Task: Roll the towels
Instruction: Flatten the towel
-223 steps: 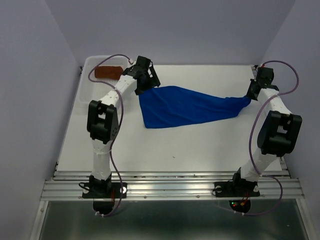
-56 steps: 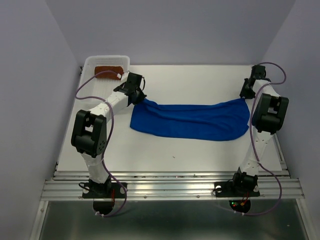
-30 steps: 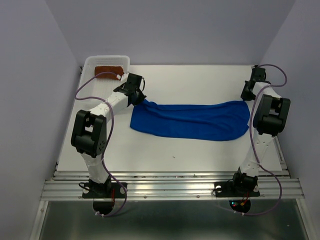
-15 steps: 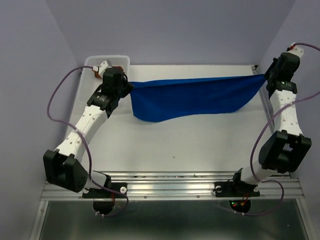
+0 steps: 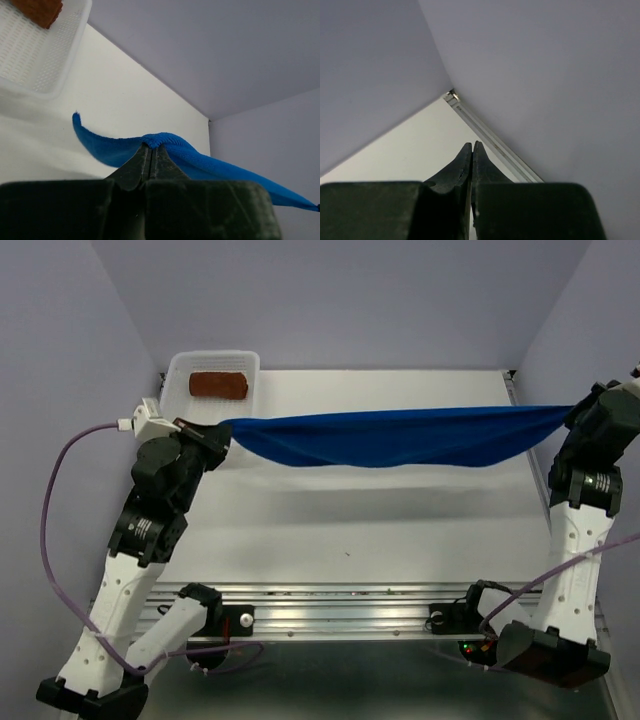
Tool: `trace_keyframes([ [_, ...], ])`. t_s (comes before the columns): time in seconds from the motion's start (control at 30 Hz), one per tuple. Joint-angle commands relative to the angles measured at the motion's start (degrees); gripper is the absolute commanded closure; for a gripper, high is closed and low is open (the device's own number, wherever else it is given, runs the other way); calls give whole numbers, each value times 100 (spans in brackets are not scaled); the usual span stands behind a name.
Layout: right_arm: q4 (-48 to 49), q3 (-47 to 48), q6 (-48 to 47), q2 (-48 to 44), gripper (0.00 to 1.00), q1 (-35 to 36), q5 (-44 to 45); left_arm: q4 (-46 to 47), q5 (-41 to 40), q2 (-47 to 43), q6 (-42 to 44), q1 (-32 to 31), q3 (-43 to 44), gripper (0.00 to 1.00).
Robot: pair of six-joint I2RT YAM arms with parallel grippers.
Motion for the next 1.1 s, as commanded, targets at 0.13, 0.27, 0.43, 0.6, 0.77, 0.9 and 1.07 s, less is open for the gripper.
trace_keyframes([
  [0.13, -878, -166, 137, -742, 99, -49, 866, -612, 203, -143, -81, 53, -83, 100],
  [0.27, -870, -341, 94, 247, 99, -110, 663, -463, 97, 736, -116, 53, -74, 100],
  [0.43, -310, -324, 41, 1946, 99, -365, 164, 135, 158, 2255, -73, 53, 215, 100],
  [0.6, 606, 17, -310, 3520, 99, -365, -373, 670, 88, 4180, 94, 44, 988, 100],
  [0.77, 1072, 922, -784, 4698, 99, -365, -698, 531, 193, 6132, 384, 44, 2506, 100],
  [0.9, 1415, 1406, -1029, 5393, 99, -365, -944, 320, -130, 7081, 411, 79, 3386, 100],
  [1.07, 1424, 2031, -1084, 6026, 99, -365, -1173, 293, -141, 7557, 630, 132, 4257, 100],
])
